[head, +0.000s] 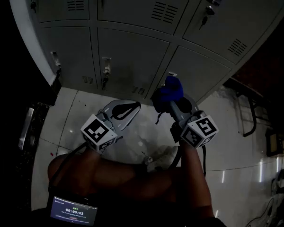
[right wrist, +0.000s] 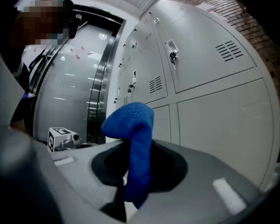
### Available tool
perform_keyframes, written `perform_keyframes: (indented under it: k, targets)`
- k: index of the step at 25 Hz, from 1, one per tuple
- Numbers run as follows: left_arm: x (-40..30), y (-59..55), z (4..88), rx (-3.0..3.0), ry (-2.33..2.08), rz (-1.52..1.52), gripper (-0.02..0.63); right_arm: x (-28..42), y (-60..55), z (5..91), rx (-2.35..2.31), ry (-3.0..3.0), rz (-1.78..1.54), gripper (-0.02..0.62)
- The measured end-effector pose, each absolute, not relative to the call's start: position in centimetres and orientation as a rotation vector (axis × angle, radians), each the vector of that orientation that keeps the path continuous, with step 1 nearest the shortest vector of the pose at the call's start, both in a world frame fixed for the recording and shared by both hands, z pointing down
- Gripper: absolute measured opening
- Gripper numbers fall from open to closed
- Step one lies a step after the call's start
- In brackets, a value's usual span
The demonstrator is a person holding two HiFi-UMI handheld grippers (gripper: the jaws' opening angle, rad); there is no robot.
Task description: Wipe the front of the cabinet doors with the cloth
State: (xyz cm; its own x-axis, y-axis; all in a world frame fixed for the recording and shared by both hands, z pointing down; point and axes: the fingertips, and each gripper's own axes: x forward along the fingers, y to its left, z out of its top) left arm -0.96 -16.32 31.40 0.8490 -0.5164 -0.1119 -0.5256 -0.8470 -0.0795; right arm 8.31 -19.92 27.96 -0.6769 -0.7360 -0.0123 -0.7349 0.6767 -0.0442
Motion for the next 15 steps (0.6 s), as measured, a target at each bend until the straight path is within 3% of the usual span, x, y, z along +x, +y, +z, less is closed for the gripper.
perform_keyframes:
  k: [15]
  targets:
    - [-1.5, -17.2, 32.1, -2.938, 0.850, 0.136, 0.011, 10.0, -30.9, 23.3, -1.406, 2.787, -0.011, 0.074]
